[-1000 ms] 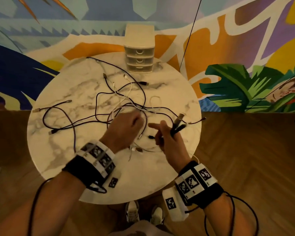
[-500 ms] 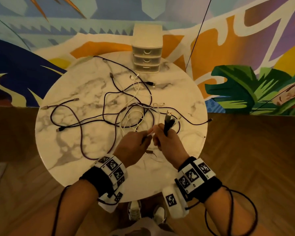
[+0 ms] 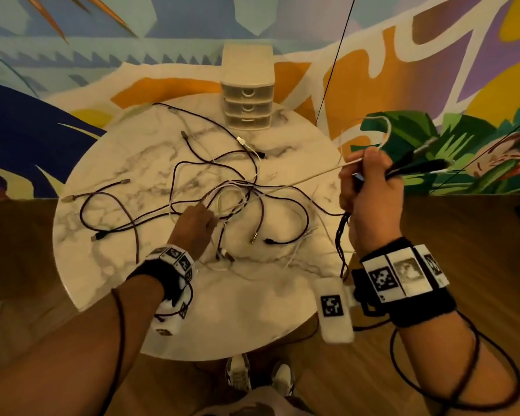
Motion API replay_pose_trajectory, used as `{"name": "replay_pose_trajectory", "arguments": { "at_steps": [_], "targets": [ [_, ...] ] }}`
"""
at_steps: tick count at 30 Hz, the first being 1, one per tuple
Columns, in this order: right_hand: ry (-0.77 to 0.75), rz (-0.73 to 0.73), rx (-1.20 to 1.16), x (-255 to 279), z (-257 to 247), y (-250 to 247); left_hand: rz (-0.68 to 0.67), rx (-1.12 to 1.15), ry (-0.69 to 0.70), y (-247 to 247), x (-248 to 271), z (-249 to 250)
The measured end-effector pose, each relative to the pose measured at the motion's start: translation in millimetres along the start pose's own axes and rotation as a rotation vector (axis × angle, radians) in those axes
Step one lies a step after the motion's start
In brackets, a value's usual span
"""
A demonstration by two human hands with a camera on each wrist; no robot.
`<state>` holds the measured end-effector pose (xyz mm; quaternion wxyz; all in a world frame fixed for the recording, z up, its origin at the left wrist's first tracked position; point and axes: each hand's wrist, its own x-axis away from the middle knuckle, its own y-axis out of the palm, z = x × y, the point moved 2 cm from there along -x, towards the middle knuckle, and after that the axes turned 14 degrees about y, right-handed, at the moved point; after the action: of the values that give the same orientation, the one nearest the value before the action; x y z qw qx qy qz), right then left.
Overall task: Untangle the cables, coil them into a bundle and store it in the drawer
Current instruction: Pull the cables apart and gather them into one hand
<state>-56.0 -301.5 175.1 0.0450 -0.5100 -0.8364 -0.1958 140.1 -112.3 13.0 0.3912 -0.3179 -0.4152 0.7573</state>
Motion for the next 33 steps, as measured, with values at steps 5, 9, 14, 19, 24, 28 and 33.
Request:
{"name": "replay_pose_trajectory", "arguments": {
  "at_steps": [5, 9, 14, 19, 24, 28, 33],
  "targets": [
    [-0.004, 0.083, -0.186, -12.1, -3.2, -20.5, -0.056, 0.006, -0.069, 5.5, 5.5, -14.2],
    [0.259, 0.048, -0.088, -3.7, 48.9, -19.7, 0.112, 0.194, -0.139, -16.2, -5.8, 11.8],
    [0.451, -0.203, 0.343, 28.8, 107.1, 1.3, 0.176, 0.089, 0.084, -39.0, -3.1, 60.9],
    [0.316, -0.369, 0.600, 39.0, 112.0, 29.5, -0.026, -0.229, 0.360, -17.2, 24.2, 101.1],
    [0.236, -0.310, 0.676, 36.5, 106.8, 27.5, 0.037, -0.197, 0.237, 0.9, 33.1, 80.6],
    [0.142, -0.247, 0.529, 28.4, 72.0, 30.5, 0.191, -0.260, 0.187, -7.5, 12.7, 60.1],
    [0.057, -0.281, 0.286, 24.6, 20.9, 40.1, 0.203, -0.358, 0.150, -12.4, -21.7, 50.5]
  ]
}}
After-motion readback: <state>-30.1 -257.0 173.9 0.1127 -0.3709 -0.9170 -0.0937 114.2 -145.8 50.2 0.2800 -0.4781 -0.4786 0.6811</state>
